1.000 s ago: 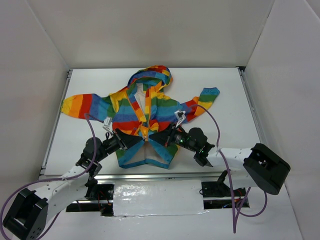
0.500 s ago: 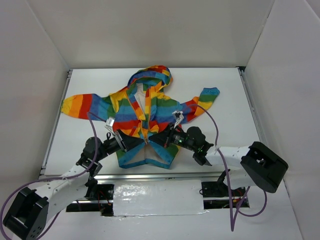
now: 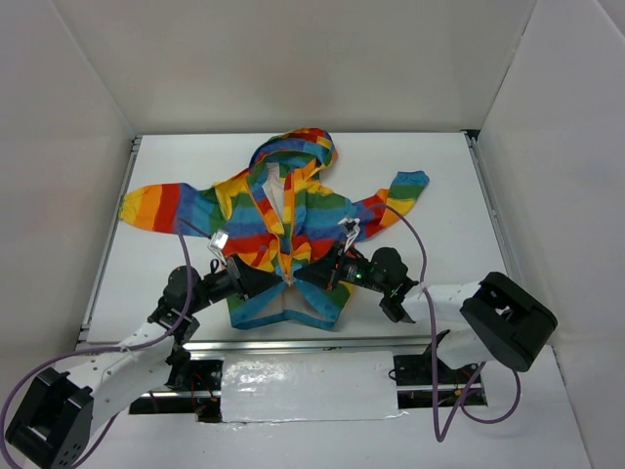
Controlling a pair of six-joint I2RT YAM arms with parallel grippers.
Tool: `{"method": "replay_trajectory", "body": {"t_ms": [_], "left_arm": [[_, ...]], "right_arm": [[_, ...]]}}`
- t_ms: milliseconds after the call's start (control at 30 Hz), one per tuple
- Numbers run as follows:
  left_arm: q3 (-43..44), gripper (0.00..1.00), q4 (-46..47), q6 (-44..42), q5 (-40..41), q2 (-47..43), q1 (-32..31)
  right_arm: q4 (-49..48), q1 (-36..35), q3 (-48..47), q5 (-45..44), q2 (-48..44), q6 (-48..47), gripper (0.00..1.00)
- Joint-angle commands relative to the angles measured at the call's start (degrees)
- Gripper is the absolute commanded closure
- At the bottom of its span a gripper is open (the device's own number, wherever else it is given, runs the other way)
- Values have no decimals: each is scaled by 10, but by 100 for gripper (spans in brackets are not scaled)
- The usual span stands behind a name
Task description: Zip up the jacket
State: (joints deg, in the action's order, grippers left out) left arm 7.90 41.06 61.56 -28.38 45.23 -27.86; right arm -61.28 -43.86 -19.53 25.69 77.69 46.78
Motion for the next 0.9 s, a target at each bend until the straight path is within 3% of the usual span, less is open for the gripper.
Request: {"method": "replay_trajectory", "body": {"t_ms": [0,433,867], "left_arm": [[11,100,10,-12,-6,-7,-4],[7,100,53,5,-36,25,-4],[-12,100,162,33,-92,38,-4]], "right_arm": [[-114,8,8,32,9,26,100],[-83,8,-1,17,-15,16,100],[-52,9,-5,-13,-41,4,100]]}}
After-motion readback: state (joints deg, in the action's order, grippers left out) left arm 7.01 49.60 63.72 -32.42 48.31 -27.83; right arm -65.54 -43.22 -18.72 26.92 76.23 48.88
